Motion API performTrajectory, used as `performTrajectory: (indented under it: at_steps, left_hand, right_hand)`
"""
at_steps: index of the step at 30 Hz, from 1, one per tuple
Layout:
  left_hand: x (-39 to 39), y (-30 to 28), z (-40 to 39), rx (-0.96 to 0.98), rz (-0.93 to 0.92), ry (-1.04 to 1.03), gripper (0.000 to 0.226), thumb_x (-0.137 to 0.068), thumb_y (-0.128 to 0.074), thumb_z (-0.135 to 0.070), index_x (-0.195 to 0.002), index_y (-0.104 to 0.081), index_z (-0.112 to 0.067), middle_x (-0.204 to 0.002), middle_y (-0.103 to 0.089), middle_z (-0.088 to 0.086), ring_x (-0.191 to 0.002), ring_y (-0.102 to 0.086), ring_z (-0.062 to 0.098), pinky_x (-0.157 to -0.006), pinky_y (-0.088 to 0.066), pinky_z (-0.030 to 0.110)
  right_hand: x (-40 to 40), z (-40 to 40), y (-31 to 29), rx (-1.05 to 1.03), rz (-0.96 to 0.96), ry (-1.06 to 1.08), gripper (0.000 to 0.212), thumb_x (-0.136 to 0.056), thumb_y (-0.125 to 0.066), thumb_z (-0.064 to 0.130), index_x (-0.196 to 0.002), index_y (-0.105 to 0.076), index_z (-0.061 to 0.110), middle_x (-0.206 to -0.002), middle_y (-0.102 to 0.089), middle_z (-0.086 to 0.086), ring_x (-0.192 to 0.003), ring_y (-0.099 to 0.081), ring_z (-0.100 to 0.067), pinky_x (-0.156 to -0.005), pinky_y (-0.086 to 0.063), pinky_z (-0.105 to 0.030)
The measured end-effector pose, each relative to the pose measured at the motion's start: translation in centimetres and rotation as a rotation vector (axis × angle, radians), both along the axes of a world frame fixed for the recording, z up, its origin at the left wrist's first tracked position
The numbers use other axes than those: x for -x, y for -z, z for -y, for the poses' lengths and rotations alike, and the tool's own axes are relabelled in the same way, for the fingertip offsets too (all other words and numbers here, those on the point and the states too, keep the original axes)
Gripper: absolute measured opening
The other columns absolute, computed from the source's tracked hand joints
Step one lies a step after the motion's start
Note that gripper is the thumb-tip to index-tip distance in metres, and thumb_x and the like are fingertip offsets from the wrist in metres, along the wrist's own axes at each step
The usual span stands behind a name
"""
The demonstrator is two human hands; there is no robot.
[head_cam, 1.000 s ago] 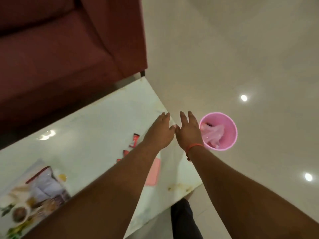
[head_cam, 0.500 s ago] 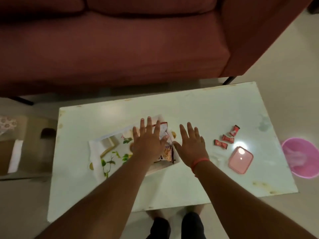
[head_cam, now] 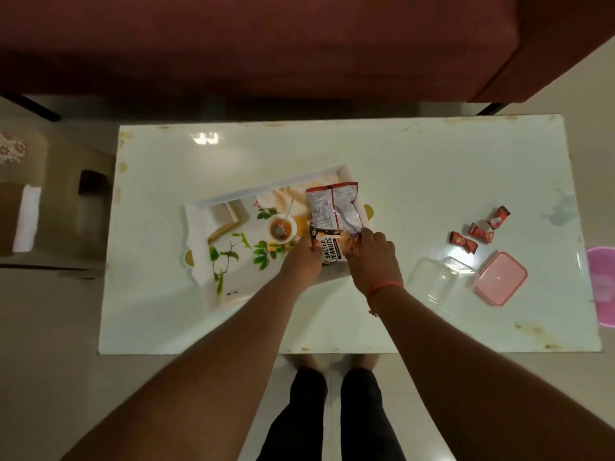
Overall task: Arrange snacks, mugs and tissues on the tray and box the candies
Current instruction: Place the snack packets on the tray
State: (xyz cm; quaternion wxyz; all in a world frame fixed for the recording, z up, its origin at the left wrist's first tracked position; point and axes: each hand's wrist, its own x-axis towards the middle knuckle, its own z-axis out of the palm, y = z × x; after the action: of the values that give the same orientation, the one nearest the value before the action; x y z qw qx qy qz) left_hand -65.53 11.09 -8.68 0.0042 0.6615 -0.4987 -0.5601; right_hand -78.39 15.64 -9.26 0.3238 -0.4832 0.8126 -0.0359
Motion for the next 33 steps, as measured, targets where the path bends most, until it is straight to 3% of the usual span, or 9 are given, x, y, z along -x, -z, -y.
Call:
performTrajectory:
  at_steps: [4, 8, 10, 14, 18, 21, 25, 29, 33]
  left_hand:
    - [0.4, 0.3, -0.4, -0.050, 0.004, -0.105, 0.032, -0.103, -0.039, -0.027, -0.130, -0.054, -0.018, -0.122, -0.064, 0.007, -0.106, -0.060, 0.025, -0.093, -0.049, 0.039]
    - [0.0, 0.0, 0.0, 0.032, -0.097, -0.216, 0.025, -0.099, -0.053, -0.021, -0.123, -0.058, -0.015, -0.113, -0.069, 0.006, -0.097, -0.065, 0.020, -0.081, -0.054, 0.033]
    - [-0.4, -0.5, 0.6, 0.131, -0.077, -0.054, 0.029, -0.096, -0.059, -0.018, -0.125, -0.059, -0.012, -0.114, -0.066, 0.009, -0.103, -0.065, 0.023, -0.086, -0.052, 0.032]
    - [0.0, -1.3, 2.3, 0.373, 0.104, 0.503, 0.040, -0.092, -0.066, -0.023, -0.131, -0.059, -0.016, -0.129, -0.050, 0.008, -0.121, -0.046, 0.023, -0.089, -0.024, 0.021]
    - [1.9, -1.7, 3.3, 0.485, 0.051, 0.796, 0.041, -0.088, -0.069, -0.018, -0.128, -0.062, -0.019, -0.115, -0.046, 0.004, -0.112, -0.042, 0.020, -0.099, -0.039, 0.036]
    - [2.9, -1.5, 3.5, 0.518, -0.016, 0.671, 0.047, -0.089, -0.069, -0.016, -0.134, -0.057, -0.018, -0.133, -0.045, 0.007, -0.126, -0.042, 0.023, -0.107, -0.032, 0.025]
    - [2.9, -0.9, 2.0, 0.500, 0.024, 0.229, 0.053, -0.093, -0.063, -0.017, -0.143, -0.045, -0.014, -0.145, -0.036, 0.014, -0.136, -0.039, 0.027, -0.108, -0.034, 0.031]
    - [2.4, 1.6, -1.4, 0.291, 0.078, 0.093, 0.048, -0.094, -0.057, -0.010, -0.140, -0.049, -0.020, -0.138, -0.042, 0.011, -0.128, -0.047, 0.025, -0.105, -0.043, 0.033]
    - [2.4, 3.0, -3.1, 0.269, 0.042, 0.198, 0.064, -0.090, -0.060, -0.005, -0.147, -0.041, -0.027, -0.143, -0.046, 0.007, -0.132, -0.041, 0.024, -0.111, -0.040, 0.041]
  right_hand:
    - [-0.1, 0.1, -0.1, 0.039, 0.262, 0.227, 0.033, -0.092, -0.061, 0.023, -0.120, -0.048, 0.011, -0.113, -0.058, -0.010, -0.098, -0.060, -0.027, -0.082, -0.051, -0.039]
    - [0.1, -0.6, -0.3, 0.008, 0.404, 0.311, 0.028, -0.089, -0.067, 0.020, -0.105, -0.045, 0.013, -0.098, -0.061, -0.003, -0.086, -0.060, -0.022, -0.071, -0.050, -0.033]
    - [0.3, -1.5, -0.3, -0.030, 0.450, 0.308, 0.028, -0.087, -0.070, 0.022, -0.097, -0.045, 0.015, -0.095, -0.061, -0.002, -0.084, -0.059, -0.022, -0.067, -0.049, -0.029]
    - [0.5, -2.8, -0.4, -0.009, 0.490, 0.212, 0.034, -0.081, -0.076, 0.029, -0.100, -0.049, 0.020, -0.092, -0.059, 0.008, -0.083, -0.058, -0.014, -0.066, -0.042, -0.021]
    - [1.0, -2.2, -1.4, 0.129, 0.635, 0.305, 0.045, -0.084, -0.074, 0.020, -0.125, -0.054, 0.025, -0.103, -0.063, 0.014, -0.090, -0.060, -0.004, -0.073, -0.042, -0.009]
    - [2.0, -1.4, -1.1, 0.145, 0.666, 0.444, 0.037, -0.082, -0.073, 0.021, -0.118, -0.064, 0.027, -0.102, -0.069, 0.008, -0.095, -0.066, -0.014, -0.085, -0.054, -0.028]
    - [2.7, -1.3, -0.3, 0.127, 0.730, 0.763, 0.018, -0.077, -0.067, 0.007, -0.074, -0.061, 0.023, -0.089, -0.071, -0.008, -0.084, -0.072, -0.032, -0.078, -0.060, -0.050]
    - [2.6, -1.7, 0.9, 0.071, 0.612, 0.831, 0.023, -0.074, -0.063, 0.000, -0.074, -0.055, 0.021, -0.089, -0.070, -0.008, -0.085, -0.071, -0.028, -0.074, -0.061, -0.045]
    - [3.0, -1.8, 0.5, 0.100, 0.458, 0.709, 0.021, -0.084, -0.058, 0.008, -0.102, -0.050, 0.015, -0.096, -0.064, -0.002, -0.086, -0.061, -0.022, -0.064, -0.046, -0.026]
